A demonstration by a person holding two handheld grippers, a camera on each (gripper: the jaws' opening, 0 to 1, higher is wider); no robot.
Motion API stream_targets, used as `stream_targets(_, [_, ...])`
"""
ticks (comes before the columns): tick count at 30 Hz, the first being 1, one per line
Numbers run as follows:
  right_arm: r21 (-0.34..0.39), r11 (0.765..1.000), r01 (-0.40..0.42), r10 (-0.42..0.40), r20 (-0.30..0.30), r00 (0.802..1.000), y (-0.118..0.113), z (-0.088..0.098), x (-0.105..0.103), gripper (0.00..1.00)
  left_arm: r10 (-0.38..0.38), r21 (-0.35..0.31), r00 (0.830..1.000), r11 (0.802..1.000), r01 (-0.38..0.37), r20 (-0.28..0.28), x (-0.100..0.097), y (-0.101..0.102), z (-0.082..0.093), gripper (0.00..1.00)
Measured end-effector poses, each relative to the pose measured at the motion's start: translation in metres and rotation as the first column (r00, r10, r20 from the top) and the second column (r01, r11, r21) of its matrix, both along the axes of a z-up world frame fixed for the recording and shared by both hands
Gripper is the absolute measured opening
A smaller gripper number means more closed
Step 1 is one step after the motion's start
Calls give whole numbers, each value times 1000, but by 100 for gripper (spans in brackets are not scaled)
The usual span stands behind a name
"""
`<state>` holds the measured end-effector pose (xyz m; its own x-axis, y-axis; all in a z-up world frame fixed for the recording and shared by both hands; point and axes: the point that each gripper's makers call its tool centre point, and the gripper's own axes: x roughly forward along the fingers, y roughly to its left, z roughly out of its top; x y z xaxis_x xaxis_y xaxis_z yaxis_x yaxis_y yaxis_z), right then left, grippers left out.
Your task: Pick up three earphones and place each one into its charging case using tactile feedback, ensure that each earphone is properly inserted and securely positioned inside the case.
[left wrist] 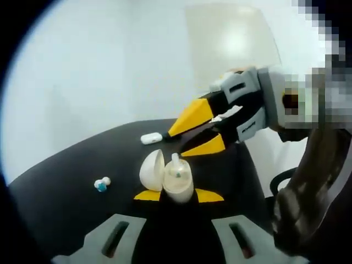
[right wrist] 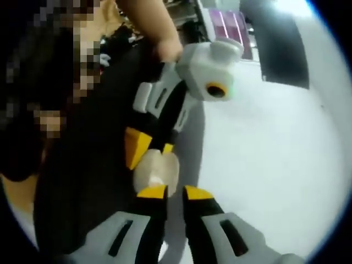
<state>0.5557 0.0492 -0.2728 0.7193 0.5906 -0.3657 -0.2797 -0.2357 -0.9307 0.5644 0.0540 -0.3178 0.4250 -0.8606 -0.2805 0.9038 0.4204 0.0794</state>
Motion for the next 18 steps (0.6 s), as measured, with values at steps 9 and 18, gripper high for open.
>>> stream_targets(9, [137, 990, 11, 9, -142, 990, 0, 3, 3, 15, 1, 1, 1000, 1000, -1, 8, 0, 0, 0, 18])
stream_targets(18, [261, 963, 62, 12, -276, 961, -9, -1, 9, 15, 1, 2, 1000, 1000, -1, 13, 0, 0, 0, 18])
